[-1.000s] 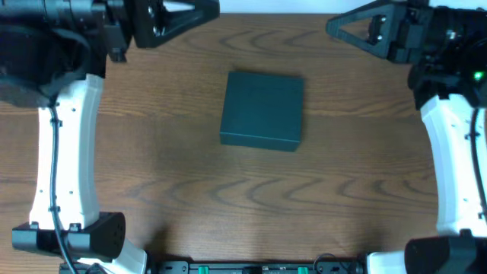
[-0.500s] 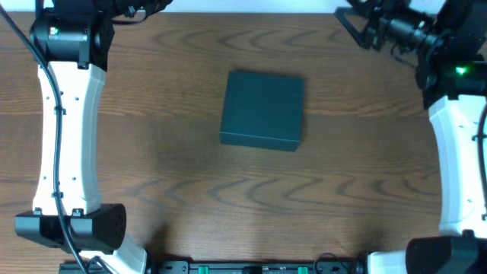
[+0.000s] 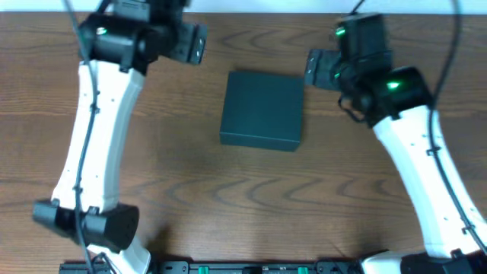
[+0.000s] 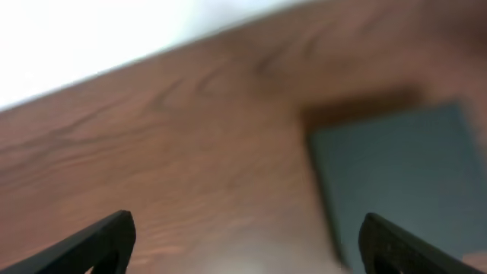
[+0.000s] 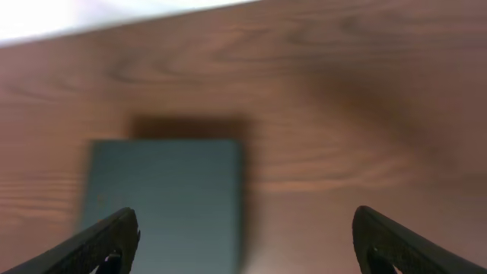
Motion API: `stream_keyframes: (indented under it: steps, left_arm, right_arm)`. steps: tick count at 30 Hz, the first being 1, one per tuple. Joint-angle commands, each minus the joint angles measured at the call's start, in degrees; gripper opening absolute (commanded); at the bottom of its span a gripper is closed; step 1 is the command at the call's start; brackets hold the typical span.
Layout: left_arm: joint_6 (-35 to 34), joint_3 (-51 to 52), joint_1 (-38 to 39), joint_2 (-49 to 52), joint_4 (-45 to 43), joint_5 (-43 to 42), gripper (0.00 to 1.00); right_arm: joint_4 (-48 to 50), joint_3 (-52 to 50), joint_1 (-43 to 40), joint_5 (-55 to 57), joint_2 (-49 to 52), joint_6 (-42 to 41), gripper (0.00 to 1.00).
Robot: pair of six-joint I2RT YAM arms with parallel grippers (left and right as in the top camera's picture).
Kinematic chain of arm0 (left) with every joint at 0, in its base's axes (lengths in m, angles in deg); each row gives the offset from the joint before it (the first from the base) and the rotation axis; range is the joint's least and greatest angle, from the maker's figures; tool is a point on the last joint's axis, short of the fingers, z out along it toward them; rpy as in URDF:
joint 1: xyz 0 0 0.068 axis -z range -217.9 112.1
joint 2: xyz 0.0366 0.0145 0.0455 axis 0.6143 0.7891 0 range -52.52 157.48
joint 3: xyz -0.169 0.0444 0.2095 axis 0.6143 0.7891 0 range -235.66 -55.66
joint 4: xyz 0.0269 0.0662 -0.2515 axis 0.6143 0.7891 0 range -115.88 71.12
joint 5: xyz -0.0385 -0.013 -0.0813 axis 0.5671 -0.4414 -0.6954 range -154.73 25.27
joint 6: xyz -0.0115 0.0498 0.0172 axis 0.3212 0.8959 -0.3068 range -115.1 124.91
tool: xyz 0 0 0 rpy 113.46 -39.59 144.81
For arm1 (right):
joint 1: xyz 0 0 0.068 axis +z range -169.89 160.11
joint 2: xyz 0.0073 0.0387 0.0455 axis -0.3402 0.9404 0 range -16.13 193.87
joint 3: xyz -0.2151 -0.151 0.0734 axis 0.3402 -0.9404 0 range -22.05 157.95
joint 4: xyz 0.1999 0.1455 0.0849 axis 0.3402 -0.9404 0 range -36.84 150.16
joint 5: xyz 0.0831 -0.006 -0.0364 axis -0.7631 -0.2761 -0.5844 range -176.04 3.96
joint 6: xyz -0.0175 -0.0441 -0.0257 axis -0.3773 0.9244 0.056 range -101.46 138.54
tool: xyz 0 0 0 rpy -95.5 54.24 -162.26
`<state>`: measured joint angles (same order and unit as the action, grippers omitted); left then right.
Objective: Pack container
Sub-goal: 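Lower both grippers to the left and right sides of the box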
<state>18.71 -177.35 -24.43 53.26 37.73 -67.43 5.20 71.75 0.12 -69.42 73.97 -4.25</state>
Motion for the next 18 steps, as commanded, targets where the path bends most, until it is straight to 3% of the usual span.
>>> stream_keyframes:
  steps: [1, 3, 4, 5, 6, 7, 8, 10, 12, 18]
  left_arm:
    - [6.69, 0.48, -0.04, 7.39, 1.09, 5.57, 0.95]
    - [6.05, 0.48, -0.07, 11.72, 1.07, 3.69, 0.95]
    - [6.16, 0.46, -0.11, 13.77, 0.98, 2.86, 0.95]
    - [6.19, 0.46, -0.11, 15.8, 0.85, 2.6, 0.95]
    - [6.19, 0.46, -0.11, 18.08, 0.68, 2.69, 0.89]
    - [6.1, 0.48, -0.11, 19.82, 0.76, 2.67, 0.77]
    - [5.86, 0.46, -0.11, 21.44, 1.07, 2.67, 0.43]
    - [3.26, 0.46, -0.11, 23.89, 2.19, 2.67, 0.17]
    - [0.42, 0.46, -0.04, 25.59, 4.24, 2.64, 0.06]
    - [0.48, 0.46, 0.0, 27.74, 6.88, -5.79, 0.06]
  right_arm:
    - [-0.79, 0.11, 1.44, 14.01, 4.85, 3.13, 0.86]
    - [-0.74, 0.11, 1.2, 11.76, 8.22, 3.13, 0.72]
    - [-0.79, 0.11, 0.98, 11.06, 9.81, 3.13, 0.6]
    - [-0.94, 0.11, 0.83, 10.19, 11.5, 3.1, 0.46]
    - [-1.05, 0.11, 0.57, 9.01, 13.51, 3.1, 0.26]
    - [-1.27, 0.11, 0.24, 7.78, 15.08, 3.1, 0.13]
    - [-1.53, 0.11, 0.02, 6.58, 16.48, 3.08, 0.02]
    - [-2.21, 0.11, -0.31, 4.85, 18.73, 1.46, 0.01]
    - [-3.52, 0.11, -0.7, 4.13, 20.2, -2.03, 0.02]
    - [-4.68, -0.81, -3.34, -2.95, 22.93, -6.36, 0.02]
